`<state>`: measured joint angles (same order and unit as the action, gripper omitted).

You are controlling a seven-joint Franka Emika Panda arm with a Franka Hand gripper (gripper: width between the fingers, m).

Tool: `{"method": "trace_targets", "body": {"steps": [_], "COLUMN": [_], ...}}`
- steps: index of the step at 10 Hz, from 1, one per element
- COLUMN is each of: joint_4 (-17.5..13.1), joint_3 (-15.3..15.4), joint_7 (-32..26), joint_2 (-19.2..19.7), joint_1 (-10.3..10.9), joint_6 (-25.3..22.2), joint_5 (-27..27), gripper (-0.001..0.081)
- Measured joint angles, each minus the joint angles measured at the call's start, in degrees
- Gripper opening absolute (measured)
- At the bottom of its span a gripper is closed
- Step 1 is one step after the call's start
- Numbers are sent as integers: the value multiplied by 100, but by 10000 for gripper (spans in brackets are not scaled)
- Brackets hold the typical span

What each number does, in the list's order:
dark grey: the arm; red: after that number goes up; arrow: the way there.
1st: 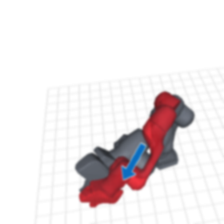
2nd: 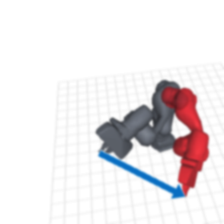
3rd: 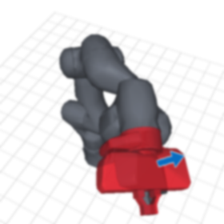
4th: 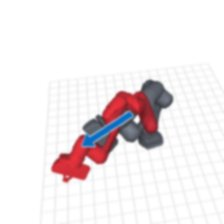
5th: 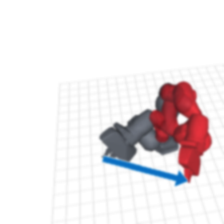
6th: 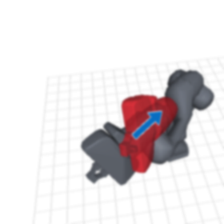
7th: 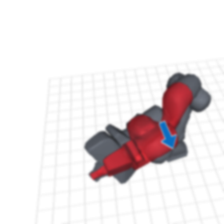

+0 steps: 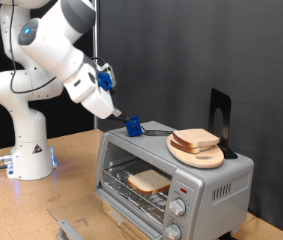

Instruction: Make a piece of toast with the oven

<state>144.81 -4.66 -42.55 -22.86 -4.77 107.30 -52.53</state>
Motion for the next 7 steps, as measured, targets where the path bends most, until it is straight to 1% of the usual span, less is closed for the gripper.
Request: {"method": "trace_targets", "body": {"steps": [1,2,3,4,5,6,7], "joint_4": [-88,-135,-130,-180,-342,-566,-756], "joint_3": [-129,-146,-142,-173,-275,-422,-563], "joint_7": [-51,-97,-96,136,570,966,1203], "joint_2": [120,198,197,213,272,409,576], "joint_1": [-97,-162,-154,-164,-195,-250,-320], "joint_6": [23,36,29,-394,-1107,-1743,-2078], "joint_5": [41,48,47,202,404,503,516], "gripper": [682,682,682,682,682,682,682]}}
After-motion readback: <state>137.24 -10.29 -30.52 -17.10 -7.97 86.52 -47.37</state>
